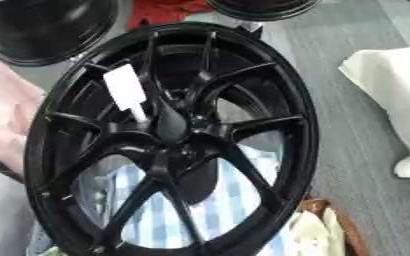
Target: Pull the pin out of the wheel hub.
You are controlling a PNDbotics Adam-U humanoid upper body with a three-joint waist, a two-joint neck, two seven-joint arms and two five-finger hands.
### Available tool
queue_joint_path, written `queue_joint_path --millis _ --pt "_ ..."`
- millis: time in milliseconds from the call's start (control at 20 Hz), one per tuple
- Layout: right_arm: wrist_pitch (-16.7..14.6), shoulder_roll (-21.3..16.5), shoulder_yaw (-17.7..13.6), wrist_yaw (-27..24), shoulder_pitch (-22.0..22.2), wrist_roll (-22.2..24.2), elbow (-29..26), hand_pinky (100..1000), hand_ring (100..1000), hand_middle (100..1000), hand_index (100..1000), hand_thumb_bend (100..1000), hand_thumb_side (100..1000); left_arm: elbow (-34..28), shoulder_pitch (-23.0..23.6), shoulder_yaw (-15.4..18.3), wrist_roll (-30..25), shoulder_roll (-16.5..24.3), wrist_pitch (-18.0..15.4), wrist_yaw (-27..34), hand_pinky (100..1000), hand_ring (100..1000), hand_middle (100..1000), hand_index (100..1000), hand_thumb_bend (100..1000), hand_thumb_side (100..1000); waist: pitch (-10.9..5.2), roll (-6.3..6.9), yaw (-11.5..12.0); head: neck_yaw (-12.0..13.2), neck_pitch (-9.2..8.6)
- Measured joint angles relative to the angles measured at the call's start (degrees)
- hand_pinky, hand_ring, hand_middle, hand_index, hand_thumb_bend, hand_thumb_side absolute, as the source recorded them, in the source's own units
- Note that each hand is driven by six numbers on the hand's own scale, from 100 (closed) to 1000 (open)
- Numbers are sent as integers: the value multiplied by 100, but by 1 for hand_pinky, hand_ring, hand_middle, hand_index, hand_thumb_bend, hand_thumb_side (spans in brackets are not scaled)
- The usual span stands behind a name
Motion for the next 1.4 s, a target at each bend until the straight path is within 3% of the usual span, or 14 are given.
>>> queue_joint_path --millis 200,300,800,1100,1400 --pt "9 1 7 17 -2 -9 6 796 717 661 676 100 279 -1 -16 -4 177 522 93 -38 846 700 719 819 100 621 0 -26 -35 1 15" --pt "9 -1 40 18 6 -4 7 796 717 661 675 100 279 -2 -176 -121 184 784 163 -65 848 712 725 823 100 634 0 -7 -186 12 16" --pt "-17 -46 109 -2 3 76 9 796 717 661 675 100 281 89 -1362 -1412 -526 2184 848 -814 856 769 746 838 100 753 19 -5 -362 122 11" --pt "-17 -50 147 -36 -46 125 9 796 717 661 675 100 281 101 -1756 -2228 -1048 2916 646 -1336 856 780 751 841 115 767 36 -8 -467 197 11" --pt "-29 -107 187 -115 -89 202 9 797 717 661 675 100 284 252 -2582 -2887 -1581 2860 349 -1713 855 782 752 840 139 762 34 -4 -557 271 12"
